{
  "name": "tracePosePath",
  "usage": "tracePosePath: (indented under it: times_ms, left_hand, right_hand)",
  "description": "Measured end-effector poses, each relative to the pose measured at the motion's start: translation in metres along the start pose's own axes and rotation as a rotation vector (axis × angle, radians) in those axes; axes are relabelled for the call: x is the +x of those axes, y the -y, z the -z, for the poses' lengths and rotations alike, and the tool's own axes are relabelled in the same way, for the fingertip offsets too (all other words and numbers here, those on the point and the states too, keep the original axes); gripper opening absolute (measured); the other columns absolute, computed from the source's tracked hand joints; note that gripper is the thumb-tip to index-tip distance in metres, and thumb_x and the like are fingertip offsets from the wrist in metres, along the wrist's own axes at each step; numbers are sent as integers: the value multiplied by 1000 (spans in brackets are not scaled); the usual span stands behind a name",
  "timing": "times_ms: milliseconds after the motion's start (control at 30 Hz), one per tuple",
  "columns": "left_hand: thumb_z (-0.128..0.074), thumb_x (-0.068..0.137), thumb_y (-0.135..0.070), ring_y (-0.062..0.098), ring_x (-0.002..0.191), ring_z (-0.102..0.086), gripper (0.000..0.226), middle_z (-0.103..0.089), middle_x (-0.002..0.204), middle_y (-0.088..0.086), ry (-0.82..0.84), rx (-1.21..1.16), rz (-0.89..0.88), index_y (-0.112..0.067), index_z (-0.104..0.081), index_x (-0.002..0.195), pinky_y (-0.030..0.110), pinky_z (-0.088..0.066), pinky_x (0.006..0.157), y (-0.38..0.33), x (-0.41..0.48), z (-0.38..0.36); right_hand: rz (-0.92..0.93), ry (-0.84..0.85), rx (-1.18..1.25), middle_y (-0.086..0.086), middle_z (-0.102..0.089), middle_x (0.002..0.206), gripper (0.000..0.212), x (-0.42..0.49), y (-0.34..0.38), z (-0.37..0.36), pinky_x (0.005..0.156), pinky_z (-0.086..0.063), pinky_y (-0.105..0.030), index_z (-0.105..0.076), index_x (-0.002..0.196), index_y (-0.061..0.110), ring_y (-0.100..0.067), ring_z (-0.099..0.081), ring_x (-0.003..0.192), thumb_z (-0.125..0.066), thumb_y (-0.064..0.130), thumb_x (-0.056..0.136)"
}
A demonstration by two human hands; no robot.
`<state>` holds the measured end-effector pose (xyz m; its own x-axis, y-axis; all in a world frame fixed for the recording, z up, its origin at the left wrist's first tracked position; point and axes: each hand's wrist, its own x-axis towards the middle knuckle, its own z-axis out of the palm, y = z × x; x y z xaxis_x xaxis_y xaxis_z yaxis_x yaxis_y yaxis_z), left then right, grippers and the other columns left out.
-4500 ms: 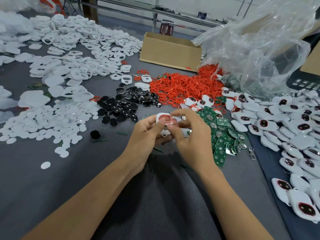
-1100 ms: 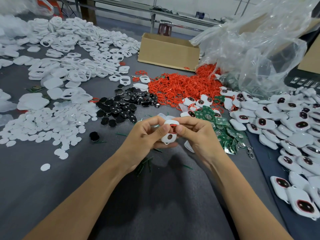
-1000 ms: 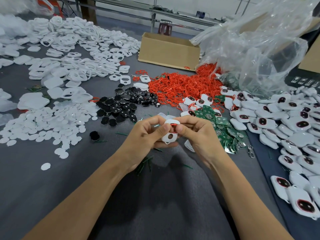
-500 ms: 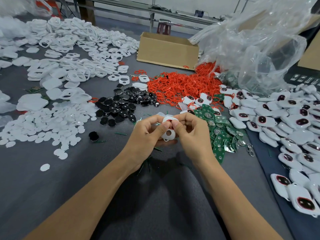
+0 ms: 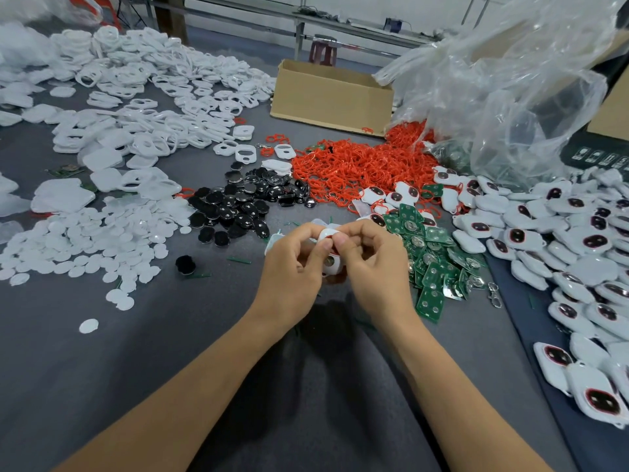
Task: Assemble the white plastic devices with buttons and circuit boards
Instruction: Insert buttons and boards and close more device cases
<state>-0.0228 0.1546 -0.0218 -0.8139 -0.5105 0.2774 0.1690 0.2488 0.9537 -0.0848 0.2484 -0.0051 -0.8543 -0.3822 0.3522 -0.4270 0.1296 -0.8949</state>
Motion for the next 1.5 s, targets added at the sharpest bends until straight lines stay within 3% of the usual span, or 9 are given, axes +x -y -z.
tracePosePath:
  times_ms: [267,567,667,867,1033,1100,1233,1333,1500]
  left_hand:
    - [-53,95,-4,18,82,-68,12,-72,87,13,92,-429,166,-5,-65,99,27,-58,69,0,1,1]
    - [-51,97,-5,23,78,-69,12,-71,86,19,120,-504,243,-4,-63,99,31,-61,68,-4,3,4]
    - [-49,97,-1,21,67,-70,14,-69,84,8,216,-356,252,-9,-61,97,32,-60,62,1,2,1]
    - [-47,99,-4,19,69,-70,15,-69,88,5,227,-188,217,-11,-60,104,32,-57,62,8,2,-4]
    - [-40,92,9,2,73,-66,27,-65,85,1,226,-154,230,-8,-59,98,20,-55,61,5,4,1]
    - [-36,88,13,-4,67,-62,34,-61,77,-5,213,-165,247,-14,-57,89,11,-49,55,3,5,2]
    - [-42,100,0,16,82,-65,19,-64,94,13,195,-315,296,1,-58,109,35,-60,72,1,8,1]
    - [-49,98,-5,23,89,-65,18,-67,96,14,159,-428,311,5,-61,108,33,-60,74,2,6,5]
    - [-57,93,-4,8,87,-67,17,-74,88,-2,71,-505,267,-13,-70,99,27,-59,70,0,6,8]
  right_hand:
    - [-106,130,186,-6,-60,73,11,1,-1,1,55,-55,-33,-61,96,2,-10,-53,61,-55,-5,91]
    - [-20,141,98,3,-65,85,12,8,-2,10,66,-43,-16,-65,101,9,-2,-55,70,-54,10,94]
    - [92,161,-139,7,-67,94,12,26,10,11,69,-42,-13,-68,99,14,-3,-57,79,-58,12,92]
    - [31,600,-752,-8,-71,79,30,83,42,-40,59,-40,-25,-64,62,8,-17,-56,62,-65,23,88]
    - [54,618,-1052,-8,-56,77,34,84,44,-91,63,-44,-33,-51,70,12,-26,-54,73,-80,30,71]
    - [37,619,-1032,-11,-60,82,30,84,40,-96,64,-48,-35,-52,68,13,-28,-61,77,-80,21,69]
    - [16,504,-789,-7,-68,81,17,91,42,-74,71,-52,-29,-62,72,13,-21,-65,76,-79,14,71]
    - [114,320,-488,-4,-70,76,8,86,44,-28,67,-49,-24,-70,80,14,-9,-59,66,-77,12,76]
    - [9,49,-249,3,-73,90,26,44,11,35,71,-47,-14,-75,98,19,2,-61,70,-62,0,86]
